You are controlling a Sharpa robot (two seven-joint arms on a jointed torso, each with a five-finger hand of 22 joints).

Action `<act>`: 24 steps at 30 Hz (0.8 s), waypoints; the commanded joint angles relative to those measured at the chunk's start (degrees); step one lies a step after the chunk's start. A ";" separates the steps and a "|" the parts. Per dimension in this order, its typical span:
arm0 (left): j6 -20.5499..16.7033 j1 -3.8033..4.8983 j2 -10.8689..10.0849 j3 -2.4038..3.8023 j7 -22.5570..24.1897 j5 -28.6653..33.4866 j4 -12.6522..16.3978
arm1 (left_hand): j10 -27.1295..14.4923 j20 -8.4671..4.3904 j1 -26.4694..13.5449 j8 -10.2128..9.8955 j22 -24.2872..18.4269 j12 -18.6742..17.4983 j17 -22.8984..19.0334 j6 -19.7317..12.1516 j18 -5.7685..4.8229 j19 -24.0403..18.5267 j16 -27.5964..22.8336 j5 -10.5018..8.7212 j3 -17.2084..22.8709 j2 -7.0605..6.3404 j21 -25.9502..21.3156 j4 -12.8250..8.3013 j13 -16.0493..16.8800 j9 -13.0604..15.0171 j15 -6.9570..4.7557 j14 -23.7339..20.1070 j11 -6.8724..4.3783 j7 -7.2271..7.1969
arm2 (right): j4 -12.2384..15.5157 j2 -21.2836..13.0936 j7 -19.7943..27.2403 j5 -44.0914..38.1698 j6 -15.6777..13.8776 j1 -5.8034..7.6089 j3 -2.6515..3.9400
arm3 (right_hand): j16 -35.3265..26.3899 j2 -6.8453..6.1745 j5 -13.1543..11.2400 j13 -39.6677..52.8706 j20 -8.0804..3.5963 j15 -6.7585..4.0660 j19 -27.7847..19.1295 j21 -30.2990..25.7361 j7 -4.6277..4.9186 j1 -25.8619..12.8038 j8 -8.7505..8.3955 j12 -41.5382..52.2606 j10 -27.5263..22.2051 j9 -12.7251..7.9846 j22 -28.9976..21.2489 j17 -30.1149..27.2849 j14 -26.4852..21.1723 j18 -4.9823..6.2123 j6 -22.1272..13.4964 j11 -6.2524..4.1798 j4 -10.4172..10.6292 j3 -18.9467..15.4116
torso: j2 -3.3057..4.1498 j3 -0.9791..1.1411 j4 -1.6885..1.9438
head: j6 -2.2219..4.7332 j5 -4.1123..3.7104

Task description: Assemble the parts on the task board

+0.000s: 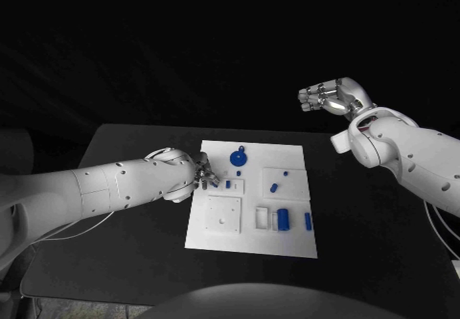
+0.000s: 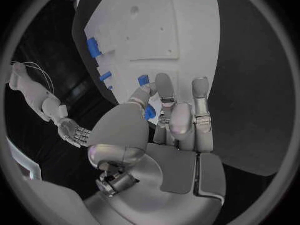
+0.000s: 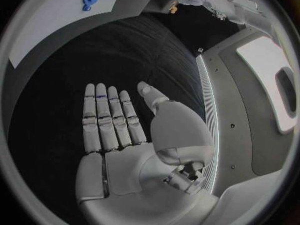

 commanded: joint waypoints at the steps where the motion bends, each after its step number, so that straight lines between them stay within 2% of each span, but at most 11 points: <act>1: 2.44 -0.40 0.45 -0.18 0.75 0.69 0.42 | 1.61 0.58 0.41 0.31 1.13 0.46 0.37 9.44 0.97 0.01 0.56 -1.15 0.81 1.07 0.29 -0.49 0.12 0.29 -0.02 0.58 -1.62 -6.51 | 0.08 0.01 0.68 -0.08 0.43 -0.02 0.03 | -0.32 -0.35 0.25 -0.09 -0.09 -0.10 -0.40 -0.22 -0.14 0.05 -0.10 -0.36 -0.37 -0.08 -0.07 -0.09 -0.38 0.47 -0.45 0.12 0.20 0.15 | -0.01 0.01 -0.01 | -0.04 -0.01; 16: 2.91 -0.40 0.53 -0.18 0.69 0.00 0.45 | 1.60 0.95 1.10 0.29 1.14 1.05 1.20 9.63 1.29 -0.04 1.08 -2.04 0.34 1.12 0.51 -0.04 0.13 0.88 0.07 0.64 -1.66 -6.59 | 0.05 0.06 0.73 -0.08 0.42 -0.02 0.03 | -0.32 -0.35 0.25 -0.09 -0.09 -0.10 -0.40 -0.22 -0.14 0.05 -0.10 -0.36 -0.37 -0.08 -0.07 -0.09 -0.38 0.47 -0.45 0.12 0.20 0.15 | 0.00 -0.03 0.01 | -0.07 -0.10; 22: 2.75 -0.40 0.49 -0.17 0.75 -0.08 0.47 | 1.59 1.23 1.45 0.37 1.13 1.57 1.75 9.95 1.53 -0.10 1.40 -3.53 -0.12 1.25 0.66 0.60 0.16 1.45 0.10 0.69 -1.70 -6.73 | 0.03 0.05 0.73 -0.08 0.42 -0.02 0.03 | -0.32 -0.35 0.25 -0.09 -0.09 -0.10 -0.40 -0.22 -0.14 0.05 -0.10 -0.36 -0.37 -0.08 -0.07 -0.09 -0.38 0.47 -0.45 0.12 0.20 0.15 | 0.01 -0.04 0.03 | -0.06 -0.14; 23: 2.66 -0.40 0.49 -0.17 0.78 -0.09 0.48 | 1.59 1.30 1.74 0.37 1.11 1.74 1.86 9.99 1.58 -0.12 1.46 -4.58 -0.42 1.36 0.67 0.94 0.17 1.69 0.12 0.70 -1.69 -6.74 | 0.03 0.06 0.73 -0.08 0.42 -0.02 0.03 | -0.32 -0.35 0.25 -0.09 -0.09 -0.10 -0.40 -0.22 -0.14 0.05 -0.10 -0.36 -0.37 -0.08 -0.07 -0.09 -0.38 0.47 -0.45 0.12 0.20 0.15 | 0.00 -0.04 0.03 | -0.04 -0.14; 24: 2.62 -0.40 0.50 -0.17 0.79 -0.09 0.48 | 1.57 1.37 1.89 0.35 1.12 1.72 1.80 10.01 1.64 -0.10 1.42 -4.75 -0.56 1.38 0.69 1.10 0.13 1.80 0.07 0.68 -1.72 -6.76 | 0.02 0.06 0.73 -0.08 0.42 -0.02 0.03 | -0.32 -0.35 0.25 -0.09 -0.09 -0.10 -0.40 -0.22 -0.14 0.05 -0.10 -0.36 -0.37 -0.08 -0.07 -0.09 -0.38 0.47 -0.45 0.12 0.20 0.15 | -0.01 -0.04 0.01 | -0.03 -0.13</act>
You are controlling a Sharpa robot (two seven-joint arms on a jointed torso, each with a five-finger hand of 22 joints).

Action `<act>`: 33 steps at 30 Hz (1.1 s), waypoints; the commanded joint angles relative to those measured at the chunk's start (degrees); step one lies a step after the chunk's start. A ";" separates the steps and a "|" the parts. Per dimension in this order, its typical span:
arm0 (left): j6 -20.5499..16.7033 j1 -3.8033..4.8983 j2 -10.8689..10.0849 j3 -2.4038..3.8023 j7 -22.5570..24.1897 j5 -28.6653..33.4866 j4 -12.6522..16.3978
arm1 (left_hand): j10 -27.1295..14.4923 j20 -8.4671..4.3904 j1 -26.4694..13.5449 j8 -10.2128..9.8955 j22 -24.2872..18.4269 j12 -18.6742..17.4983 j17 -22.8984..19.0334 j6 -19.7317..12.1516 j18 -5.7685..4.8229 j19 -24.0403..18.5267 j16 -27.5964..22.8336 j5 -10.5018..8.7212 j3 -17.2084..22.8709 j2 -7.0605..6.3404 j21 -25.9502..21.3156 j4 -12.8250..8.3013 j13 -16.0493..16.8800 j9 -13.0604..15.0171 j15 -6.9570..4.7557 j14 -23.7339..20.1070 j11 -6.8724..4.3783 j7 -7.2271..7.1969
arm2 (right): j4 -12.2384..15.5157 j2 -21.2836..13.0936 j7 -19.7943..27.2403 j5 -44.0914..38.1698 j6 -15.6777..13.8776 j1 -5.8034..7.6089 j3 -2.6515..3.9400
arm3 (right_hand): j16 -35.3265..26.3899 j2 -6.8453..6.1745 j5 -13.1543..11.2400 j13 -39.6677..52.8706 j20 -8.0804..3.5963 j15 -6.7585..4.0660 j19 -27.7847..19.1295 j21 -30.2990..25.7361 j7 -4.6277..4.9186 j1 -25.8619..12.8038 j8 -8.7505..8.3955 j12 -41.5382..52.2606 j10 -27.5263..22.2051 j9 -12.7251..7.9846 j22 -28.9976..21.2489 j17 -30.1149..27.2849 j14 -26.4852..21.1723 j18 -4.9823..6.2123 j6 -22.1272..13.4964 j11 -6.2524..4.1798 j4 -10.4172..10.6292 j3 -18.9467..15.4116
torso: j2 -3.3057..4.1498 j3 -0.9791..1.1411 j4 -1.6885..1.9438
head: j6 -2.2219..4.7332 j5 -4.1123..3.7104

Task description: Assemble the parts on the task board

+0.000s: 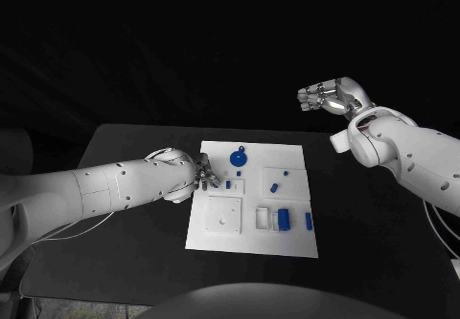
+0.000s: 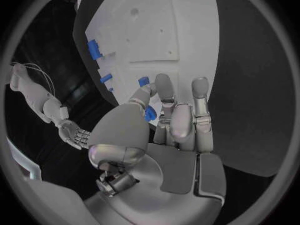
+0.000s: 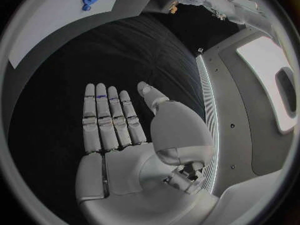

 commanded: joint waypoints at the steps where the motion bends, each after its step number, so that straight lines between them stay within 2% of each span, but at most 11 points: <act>1: 1.69 -0.36 0.31 -0.17 0.78 0.12 0.40 | 1.42 0.52 1.36 0.19 1.08 0.21 0.04 9.86 0.73 -0.09 0.24 -0.59 -0.11 0.84 0.28 0.46 0.04 0.34 0.07 0.36 -1.71 -6.92 | 0.05 0.04 0.70 -0.09 0.42 -0.02 0.03 | -0.32 -0.35 0.25 -0.09 -0.08 -0.10 -0.40 -0.22 -0.13 0.05 -0.10 -0.36 -0.37 -0.09 -0.07 -0.09 -0.39 0.46 -0.46 0.12 0.21 0.15 | -0.01 -0.02 0.01 | 0.06 0.04; 13: 1.30 -0.36 0.58 -0.17 0.84 0.11 0.27 | 1.44 0.68 1.83 0.14 1.07 0.30 0.06 9.85 0.93 -0.11 0.23 -1.07 -0.49 0.85 0.32 1.18 -0.09 0.72 0.11 0.37 -1.70 -6.94 | 0.02 0.07 0.71 -0.08 0.43 -0.02 0.03 | -0.32 -0.35 0.25 -0.09 -0.08 -0.10 -0.40 -0.22 -0.13 0.05 -0.10 -0.36 -0.37 -0.09 -0.07 -0.09 -0.39 0.46 -0.46 0.12 0.21 0.15 | -0.01 0.00 -0.05 | 0.06 0.00; 16: 1.51 -0.36 0.67 -0.17 0.83 0.14 0.24 | 1.43 0.78 2.13 0.16 1.08 0.48 0.14 9.91 0.99 -0.10 0.28 -2.17 -0.86 0.87 0.35 1.67 -0.08 0.97 0.13 0.37 -1.68 -6.98 | 0.00 0.08 0.71 -0.08 0.44 -0.02 0.03 | -0.32 -0.35 0.25 -0.09 -0.08 -0.10 -0.40 -0.22 -0.13 0.05 -0.10 -0.36 -0.37 -0.09 -0.07 -0.09 -0.39 0.46 -0.46 0.12 0.21 0.15 | 0.00 0.01 -0.04 | 0.08 -0.01; 18: 1.58 -0.35 0.69 -0.17 0.85 0.20 0.22 | 1.43 0.83 2.12 0.28 1.05 0.46 0.09 10.17 1.00 -0.11 0.25 -4.20 -1.32 0.93 0.30 2.18 -0.13 1.19 0.11 0.36 -1.71 -7.09 | -0.01 0.09 0.72 -0.08 0.44 -0.02 0.03 | -0.32 -0.35 0.25 -0.09 -0.08 -0.10 -0.40 -0.22 -0.13 0.05 -0.10 -0.36 -0.37 -0.09 -0.07 -0.09 -0.39 0.46 -0.46 0.12 0.21 0.15 | -0.01 0.02 -0.02 | 0.08 -0.03; 25: 1.67 -0.35 0.72 -0.17 0.78 0.38 -0.05 | 1.43 0.75 1.86 0.10 1.00 0.35 -0.35 10.12 0.88 -0.04 -0.02 -6.80 -4.26 -0.30 -0.01 5.90 -0.34 1.77 -0.01 0.30 -1.77 -7.36 | -0.02 0.11 0.72 -0.08 0.43 -0.02 0.03 | -0.32 -0.35 0.25 -0.09 -0.08 -0.10 -0.40 -0.22 -0.13 0.05 -0.10 -0.36 -0.37 -0.09 -0.07 -0.09 -0.39 0.46 -0.46 0.12 0.21 0.15 | -0.01 0.03 0.00 | 0.16 -0.09; 28: 1.59 -0.35 0.74 -0.17 0.71 0.41 -0.19 | 1.44 0.62 1.25 0.10 1.00 0.28 -0.66 10.15 0.74 0.06 -0.20 -9.06 -5.75 -0.97 -0.17 8.06 -0.43 1.70 -0.07 0.29 -1.80 -7.47 | -0.03 0.12 0.72 -0.08 0.42 -0.02 0.03 | -0.32 -0.35 0.25 -0.09 -0.08 -0.10 -0.40 -0.22 -0.13 0.05 -0.10 -0.36 -0.37 -0.09 -0.07 -0.09 -0.39 0.46 -0.46 0.12 0.21 0.15 | -0.01 0.02 -0.01 | 0.15 -0.11; 33: 1.37 -0.35 0.75 -0.17 0.63 0.42 -0.38 | 1.47 0.51 2.05 0.12 1.03 0.25 -0.93 10.12 0.58 0.16 -0.34 -9.61 -6.93 -1.51 -0.47 10.23 -0.61 1.71 -0.16 0.24 -1.82 -7.49 | -0.07 0.16 0.73 -0.07 0.42 -0.02 0.03 | -0.32 -0.34 0.25 -0.09 -0.07 -0.09 -0.42 -0.22 -0.10 0.03 -0.10 -0.36 -0.40 -0.09 -0.07 -0.09 -0.40 0.46 -0.49 0.13 0.21 0.19 | -0.02 0.01 -0.04 | 0.13 -0.12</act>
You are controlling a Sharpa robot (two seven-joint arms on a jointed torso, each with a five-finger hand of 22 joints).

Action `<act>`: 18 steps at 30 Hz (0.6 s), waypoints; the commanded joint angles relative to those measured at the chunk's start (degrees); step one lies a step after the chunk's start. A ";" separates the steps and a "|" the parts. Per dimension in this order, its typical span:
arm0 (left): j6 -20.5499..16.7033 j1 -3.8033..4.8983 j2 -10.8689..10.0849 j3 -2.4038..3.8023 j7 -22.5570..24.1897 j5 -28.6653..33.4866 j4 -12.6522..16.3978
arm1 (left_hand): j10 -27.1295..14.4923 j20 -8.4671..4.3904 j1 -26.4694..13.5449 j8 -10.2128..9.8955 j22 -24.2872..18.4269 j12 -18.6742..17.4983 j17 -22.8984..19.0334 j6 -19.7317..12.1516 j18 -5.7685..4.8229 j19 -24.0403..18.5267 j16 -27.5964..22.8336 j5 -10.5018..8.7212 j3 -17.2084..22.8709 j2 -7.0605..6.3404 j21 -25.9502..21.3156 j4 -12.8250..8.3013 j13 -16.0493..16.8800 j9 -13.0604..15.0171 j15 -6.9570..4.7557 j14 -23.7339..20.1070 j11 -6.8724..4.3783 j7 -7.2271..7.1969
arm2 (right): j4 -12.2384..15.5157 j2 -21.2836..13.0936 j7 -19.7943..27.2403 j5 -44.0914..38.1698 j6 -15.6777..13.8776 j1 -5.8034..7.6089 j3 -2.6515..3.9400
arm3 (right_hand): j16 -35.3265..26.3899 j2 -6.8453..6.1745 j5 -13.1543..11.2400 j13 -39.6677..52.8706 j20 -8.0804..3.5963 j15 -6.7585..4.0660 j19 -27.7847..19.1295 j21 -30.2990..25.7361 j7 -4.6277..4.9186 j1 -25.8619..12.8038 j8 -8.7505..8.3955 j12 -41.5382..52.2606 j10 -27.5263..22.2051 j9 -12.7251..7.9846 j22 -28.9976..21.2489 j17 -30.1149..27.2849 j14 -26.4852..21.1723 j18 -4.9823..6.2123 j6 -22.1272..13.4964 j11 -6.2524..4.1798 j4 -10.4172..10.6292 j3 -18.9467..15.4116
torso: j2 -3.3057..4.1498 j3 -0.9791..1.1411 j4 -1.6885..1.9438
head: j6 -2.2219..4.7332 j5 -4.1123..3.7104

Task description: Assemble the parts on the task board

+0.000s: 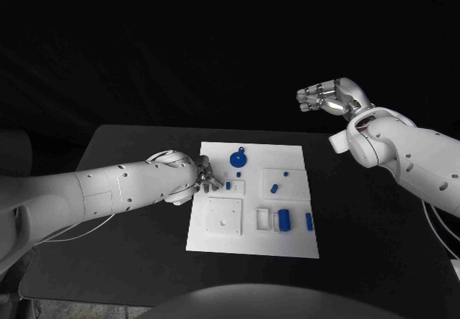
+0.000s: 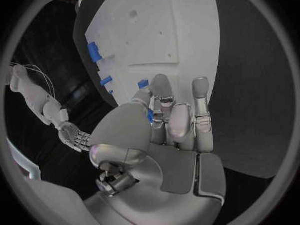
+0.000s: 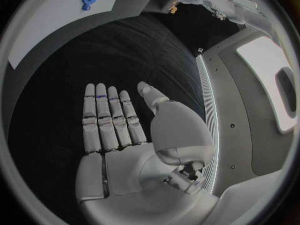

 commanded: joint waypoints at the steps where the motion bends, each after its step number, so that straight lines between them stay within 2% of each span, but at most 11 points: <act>1: 0.80 -0.05 0.18 0.01 0.59 0.41 0.00 | 2.72 0.08 0.27 -0.26 1.06 0.00 -0.07 0.61 0.55 0.18 -0.22 -0.43 -0.42 -0.51 -0.31 0.93 -0.10 0.02 -0.31 0.15 -0.56 -1.13 | 0.01 0.07 0.70 -0.08 0.42 -0.02 0.04 | -0.32 -0.34 0.25 -0.09 -0.07 -0.04 -0.42 -0.22 -0.09 0.03 -0.10 -0.36 -0.40 -0.09 -0.07 -0.09 -0.45 0.47 -0.50 0.12 0.21 0.19 | -0.01 -0.01 -0.02 | -0.03 0.00; 12: 0.47 -0.05 0.05 0.01 0.53 0.30 -0.16 | 2.73 0.14 0.46 -0.22 1.07 0.05 -0.07 0.61 0.60 0.21 -0.21 -0.66 -0.72 -0.77 -0.38 1.34 -0.18 0.14 -0.34 0.15 -0.56 -1.14 | -0.07 0.10 0.72 -0.06 0.40 -0.04 0.04 | -0.32 -0.34 0.25 -0.09 -0.07 -0.04 -0.42 -0.22 -0.09 0.03 -0.10 -0.36 -0.40 -0.09 -0.07 -0.09 -0.45 0.47 -0.50 0.12 0.21 0.19 | 0.00 -0.05 0.00 | -0.07 -0.08; 18: 0.28 -0.05 -0.24 0.01 0.60 0.20 -0.13 | 2.73 0.28 0.29 -0.23 1.08 0.14 0.02 0.65 0.76 0.25 -0.16 -1.27 -1.33 -1.19 -0.45 2.31 -0.27 0.38 -0.36 0.16 -0.58 -1.21 | -0.09 0.08 0.72 -0.05 0.36 -0.09 0.04 | -0.32 -0.34 0.25 -0.09 -0.07 -0.04 -0.42 -0.22 -0.09 0.03 -0.10 -0.36 -0.40 -0.09 -0.07 -0.09 -0.45 0.47 -0.50 0.12 0.21 0.19 | -0.01 -0.06 0.01 | -0.05 -0.09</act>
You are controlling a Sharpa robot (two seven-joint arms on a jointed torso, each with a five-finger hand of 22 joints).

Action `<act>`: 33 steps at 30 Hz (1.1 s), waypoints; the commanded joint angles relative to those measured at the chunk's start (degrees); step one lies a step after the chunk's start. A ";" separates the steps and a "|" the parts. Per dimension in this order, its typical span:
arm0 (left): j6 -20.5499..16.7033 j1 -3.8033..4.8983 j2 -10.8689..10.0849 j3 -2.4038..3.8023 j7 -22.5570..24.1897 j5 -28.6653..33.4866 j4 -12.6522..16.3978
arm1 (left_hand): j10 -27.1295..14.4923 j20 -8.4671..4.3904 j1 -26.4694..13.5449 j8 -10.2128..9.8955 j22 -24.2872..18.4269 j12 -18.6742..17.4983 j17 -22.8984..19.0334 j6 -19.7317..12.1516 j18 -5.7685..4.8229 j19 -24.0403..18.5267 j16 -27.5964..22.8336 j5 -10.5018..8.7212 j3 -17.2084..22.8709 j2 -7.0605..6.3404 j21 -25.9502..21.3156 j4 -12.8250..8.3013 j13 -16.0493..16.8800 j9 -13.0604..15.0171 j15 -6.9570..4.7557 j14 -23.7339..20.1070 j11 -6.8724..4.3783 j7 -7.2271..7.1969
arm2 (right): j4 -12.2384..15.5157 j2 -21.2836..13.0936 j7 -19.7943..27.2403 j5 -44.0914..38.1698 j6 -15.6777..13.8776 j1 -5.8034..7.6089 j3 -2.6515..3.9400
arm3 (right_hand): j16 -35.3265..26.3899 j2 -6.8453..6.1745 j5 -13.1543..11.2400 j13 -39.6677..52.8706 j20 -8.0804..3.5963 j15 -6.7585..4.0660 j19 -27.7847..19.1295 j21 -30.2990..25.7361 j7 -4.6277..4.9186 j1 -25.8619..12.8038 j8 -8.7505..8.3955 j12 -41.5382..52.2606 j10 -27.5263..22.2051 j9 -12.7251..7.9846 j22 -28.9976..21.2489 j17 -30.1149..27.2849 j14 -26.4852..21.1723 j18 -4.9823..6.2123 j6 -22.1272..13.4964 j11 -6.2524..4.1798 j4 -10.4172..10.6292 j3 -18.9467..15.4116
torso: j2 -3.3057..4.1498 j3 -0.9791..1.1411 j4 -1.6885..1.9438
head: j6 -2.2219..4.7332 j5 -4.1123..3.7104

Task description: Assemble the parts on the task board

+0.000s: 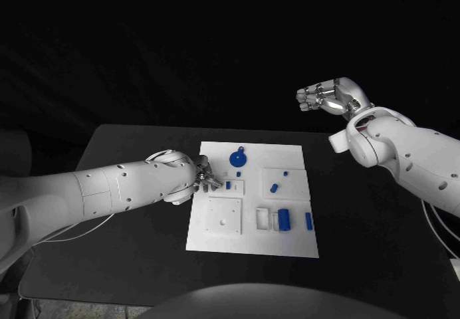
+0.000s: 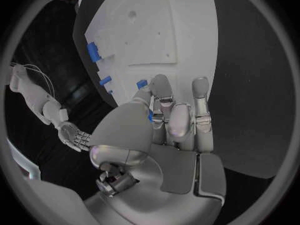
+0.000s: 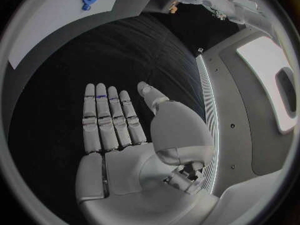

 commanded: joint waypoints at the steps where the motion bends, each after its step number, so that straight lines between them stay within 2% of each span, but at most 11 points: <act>1: 0.25 -0.01 -0.09 0.01 0.60 0.15 0.08 | 2.90 0.29 -0.52 -0.22 1.09 0.15 0.08 -0.01 0.77 0.26 -0.11 -0.88 -0.39 -0.78 -0.36 0.74 -0.07 0.09 -0.36 0.15 -0.41 -0.51 | 0.01 0.02 0.70 -0.06 0.36 -0.06 0.03 | -0.32 -0.34 0.25 -0.09 -0.07 -0.04 -0.42 -0.22 -0.07 0.03 -0.10 -0.36 -0.40 -0.08 -0.07 -0.09 -0.45 0.46 -0.52 0.13 0.21 0.19 | 0.00 -0.04 0.02 | 0.04 -0.01; 2: 0.26 -0.01 -0.10 0.01 0.63 0.14 0.08 | 2.90 0.28 -0.64 -0.21 1.08 0.17 0.07 0.02 0.77 0.26 -0.12 -1.35 -0.52 -0.85 -0.36 0.90 -0.07 0.10 -0.36 0.14 -0.42 -0.51 | 0.01 0.02 0.70 -0.05 0.36 -0.07 0.03 | -0.32 -0.34 0.25 -0.09 -0.07 -0.04 -0.42 -0.22 -0.07 0.03 -0.10 -0.36 -0.40 -0.08 -0.07 -0.09 -0.45 0.46 -0.52 0.13 0.21 0.19 | 0.01 -0.03 0.02 | 0.04 -0.01; 8: 0.53 -0.01 -0.14 0.02 1.03 0.27 0.19 | 2.89 0.21 -2.84 -0.08 1.08 0.25 0.18 0.67 0.67 0.26 -0.08 -11.15 -1.95 -2.54 -0.42 3.79 -0.09 0.49 -0.35 0.14 -0.39 -0.50 | -0.02 0.07 0.71 -0.04 0.33 -0.14 0.03 | -0.32 -0.38 0.20 -0.09 -0.06 -0.02 -0.45 -0.23 -0.05 -0.01 -0.10 -0.37 -0.45 -0.08 -0.07 -0.09 -0.48 0.46 -0.60 0.16 0.26 0.08 | 0.01 -0.04 0.02 | 0.08 0.00; 12: 0.58 -0.01 -0.22 0.02 1.22 0.37 0.29 | 2.90 0.18 -3.98 -0.10 1.08 0.29 0.23 1.10 0.64 0.28 -0.07 -16.30 0.50 -5.54 -0.45 7.23 -0.10 0.80 -0.34 0.14 -0.37 -0.42 | -0.04 0.09 0.72 -0.02 0.33 -0.17 0.03 | -0.32 -0.38 0.20 -0.09 -0.06 -0.02 -0.45 -0.23 -0.05 -0.01 -0.10 -0.37 -0.45 -0.08 -0.07 -0.09 -0.48 0.46 -0.60 0.16 0.26 0.08 | -0.01 -0.01 0.01 | 0.08 0.01; 14: 0.59 -0.01 -0.28 0.02 1.29 0.40 0.34 | 2.90 0.16 -4.04 -0.16 1.08 0.32 0.31 1.25 0.63 0.29 -0.04 -17.70 2.22 -7.43 -0.47 9.78 -0.10 1.01 -0.36 0.15 -0.36 -0.38 | -0.05 0.10 0.74 0.01 0.32 -0.19 0.03 | -0.31 -0.36 0.10 -0.08 -0.04 0.00 -0.47 -0.23 -0.03 -0.08 -0.10 -0.36 -0.48 -0.08 -0.07 -0.09 -0.49 0.47 -0.62 0.17 0.33 -0.01 | 0.00 0.00 0.02 | 0.08 0.02; 16: 0.57 -0.01 -0.38 0.02 1.34 0.41 0.40 | 2.89 0.16 -3.98 -0.17 1.08 0.35 0.31 1.36 0.63 0.30 -0.05 -19.43 2.61 -8.34 -0.47 11.12 -0.11 1.09 -0.38 0.14 -0.36 -0.37 | -0.04 0.11 0.75 0.03 0.31 -0.21 0.03 | -0.31 -0.36 0.10 -0.08 -0.04 0.00 -0.47 -0.23 -0.03 -0.08 -0.10 -0.36 -0.48 -0.08 -0.07 -0.09 -0.49 0.47 -0.62 0.17 0.33 -0.01 | 0.00 0.02 0.01 | 0.08 0.08; 21: 0.44 -0.01 -0.78 0.04 1.48 0.44 0.55 | 2.89 0.13 -3.53 -0.21 1.10 0.37 0.41 1.48 0.62 0.32 -0.02 -21.15 2.69 -9.72 -0.48 13.67 -0.17 1.29 -0.40 0.15 -0.35 -0.37 | -0.05 0.09 0.76 0.06 0.30 -0.26 0.03 | -0.31 -0.36 0.10 -0.08 -0.04 0.00 -0.47 -0.23 -0.03 -0.08 -0.10 -0.36 -0.48 -0.08 -0.07 -0.09 -0.49 0.47 -0.62 0.17 0.33 -0.01 | 0.02 0.01 0.01 | 0.15 0.09; 23: 0.30 -0.01 -1.06 0.07 1.52 0.45 0.70 | 2.90 0.02 -3.95 -0.22 1.09 0.38 0.51 1.60 0.59 0.31 0.00 -21.75 2.23 -11.05 -0.48 15.47 -0.26 1.25 -0.50 0.12 -0.39 -0.38 | -0.10 0.09 0.76 0.07 0.31 -0.29 0.03 | -0.31 -0.36 0.10 -0.08 -0.04 0.00 -0.47 -0.23 -0.03 -0.08 -0.10 -0.36 -0.48 -0.08 -0.07 -0.09 -0.49 0.47 -0.62 0.17 0.33 -0.01 | 0.01 0.01 0.00 | 0.24 0.09; 28: 0.22 0.00 -2.24 0.46 1.50 0.46 1.53 | 2.90 -0.13 -3.67 -0.26 1.09 0.46 0.60 1.65 0.45 0.32 0.02 -21.78 2.25 -11.08 -0.45 15.50 -0.54 1.24 -0.58 0.08 -0.43 -0.40 | -0.20 0.07 0.77 0.10 0.31 -0.40 0.03 | -0.31 -0.36 0.10 -0.08 -0.04 0.00 -0.47 -0.23 -0.03 -0.08 -0.10 -0.36 -0.48 -0.08 -0.07 -0.09 -0.49 0.47 -0.62 0.17 0.33 -0.01 | 0.00 0.03 0.04 | 0.24 0.01; 31: 0.76 0.00 -2.85 1.31 1.81 1.05 2.10 | 2.89 -0.13 -3.28 -0.28 1.08 0.41 0.39 1.53 0.43 0.30 -0.10 -21.76 2.42 -10.54 -0.46 15.24 -0.65 1.27 -0.57 0.03 -0.40 -0.35 | -0.24 0.05 0.78 0.11 0.31 -0.44 0.03 | -0.31 -0.36 0.10 -0.08 -0.04 0.00 -0.47 -0.23 -0.03 -0.08 -0.10 -0.36 -0.48 -0.08 -0.07 -0.09 -0.49 0.47 -0.62 0.17 0.33 -0.01 | 0.00 0.04 0.03 | 0.33 -0.02; 33: 1.89 0.02 -3.42 2.26 2.46 2.05 2.71 | 2.88 -0.19 -3.14 -0.37 1.05 0.02 -0.35 1.03 0.39 0.20 -0.60 -21.75 2.33 -10.17 -0.56 14.94 -0.95 1.29 -0.56 -0.17 -0.30 -0.19 | -0.26 0.02 0.80 0.12 0.29 -0.49 0.03 | -0.31 -0.36 0.10 -0.08 -0.04 0.00 -0.47 -0.23 -0.03 -0.08 -0.10 -0.36 -0.48 -0.08 -0.07 -0.09 -0.49 0.47 -0.62 0.17 0.33 -0.01 | 0.00 0.00 0.00 | 0.39 -0.05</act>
